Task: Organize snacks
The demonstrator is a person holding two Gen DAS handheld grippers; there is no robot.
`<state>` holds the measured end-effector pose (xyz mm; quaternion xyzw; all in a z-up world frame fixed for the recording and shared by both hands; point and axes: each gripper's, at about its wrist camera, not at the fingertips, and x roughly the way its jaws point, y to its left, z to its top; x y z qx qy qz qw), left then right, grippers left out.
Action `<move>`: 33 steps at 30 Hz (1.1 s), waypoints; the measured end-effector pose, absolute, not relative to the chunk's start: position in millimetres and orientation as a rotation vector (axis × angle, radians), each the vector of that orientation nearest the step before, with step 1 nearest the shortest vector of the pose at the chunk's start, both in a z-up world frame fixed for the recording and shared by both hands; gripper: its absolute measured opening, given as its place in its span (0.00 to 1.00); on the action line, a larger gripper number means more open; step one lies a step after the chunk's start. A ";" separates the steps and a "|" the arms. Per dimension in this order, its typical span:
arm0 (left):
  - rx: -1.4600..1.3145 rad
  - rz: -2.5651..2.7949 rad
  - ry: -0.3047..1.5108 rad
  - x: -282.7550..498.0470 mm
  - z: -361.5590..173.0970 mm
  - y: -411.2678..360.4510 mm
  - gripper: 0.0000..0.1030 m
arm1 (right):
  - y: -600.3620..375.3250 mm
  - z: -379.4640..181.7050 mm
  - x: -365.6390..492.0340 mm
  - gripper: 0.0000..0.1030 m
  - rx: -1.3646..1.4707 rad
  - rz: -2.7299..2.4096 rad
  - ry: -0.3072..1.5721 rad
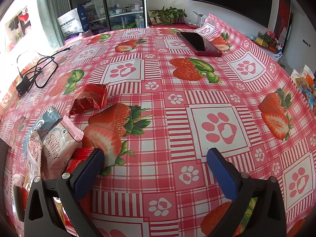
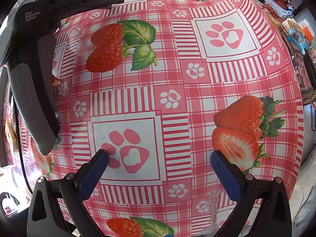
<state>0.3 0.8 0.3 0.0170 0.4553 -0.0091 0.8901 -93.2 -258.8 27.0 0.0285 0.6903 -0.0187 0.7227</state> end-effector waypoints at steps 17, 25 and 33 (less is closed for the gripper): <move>0.035 -0.019 0.946 0.5 0.3 0.9 1.00 | -259.6 25.1 -90.7 1.00 0.069 -0.044 1.535; 0.035 -0.019 0.945 0.6 0.4 0.9 1.00 | -260.1 24.0 -90.6 1.00 0.070 -0.040 1.557; 0.084 -0.063 1.152 10.8 4.4 1.1 1.00 | -260.5 18.5 -76.5 1.00 0.071 -0.032 1.628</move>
